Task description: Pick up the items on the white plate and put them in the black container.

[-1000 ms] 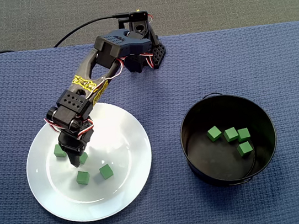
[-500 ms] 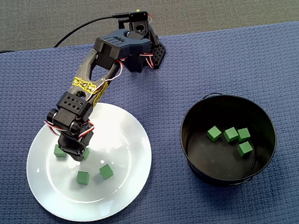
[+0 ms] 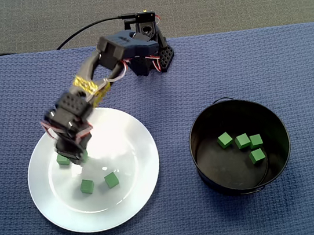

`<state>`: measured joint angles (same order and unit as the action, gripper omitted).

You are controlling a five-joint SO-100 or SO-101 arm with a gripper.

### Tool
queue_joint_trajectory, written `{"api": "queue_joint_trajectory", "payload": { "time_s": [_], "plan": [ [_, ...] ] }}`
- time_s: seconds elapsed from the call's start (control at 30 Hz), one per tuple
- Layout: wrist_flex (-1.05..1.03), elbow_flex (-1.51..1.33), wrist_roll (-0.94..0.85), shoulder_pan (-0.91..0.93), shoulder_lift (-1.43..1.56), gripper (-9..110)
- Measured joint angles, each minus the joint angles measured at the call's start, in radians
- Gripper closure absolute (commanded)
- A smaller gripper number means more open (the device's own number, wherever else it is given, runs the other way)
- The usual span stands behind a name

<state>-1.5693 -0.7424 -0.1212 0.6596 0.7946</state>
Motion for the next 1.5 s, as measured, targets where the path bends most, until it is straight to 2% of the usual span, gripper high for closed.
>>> {"api": "queue_joint_trajectory", "payload": {
  "time_s": [0.17,0.33,0.43,0.67,0.8,0.97,1.23,1.4,1.5],
  "plan": [
    [0.074,0.003,-0.132,0.078,0.258,102],
    [0.158,-0.006,-0.224,0.008,0.607,102],
    [0.204,-0.034,-0.322,-0.137,0.802,102],
    [0.31,-0.149,-0.614,-0.652,1.112,102],
    [0.425,-0.357,-0.778,-0.925,1.193,102],
    [0.692,-0.761,-0.925,-1.088,1.239,102],
    [1.226,-1.424,-1.1,-1.18,1.252,102],
    [1.356,-1.566,-1.101,-1.187,1.252,92],
    [1.382,-1.578,-1.101,-1.183,1.252,94]
  ]
}}
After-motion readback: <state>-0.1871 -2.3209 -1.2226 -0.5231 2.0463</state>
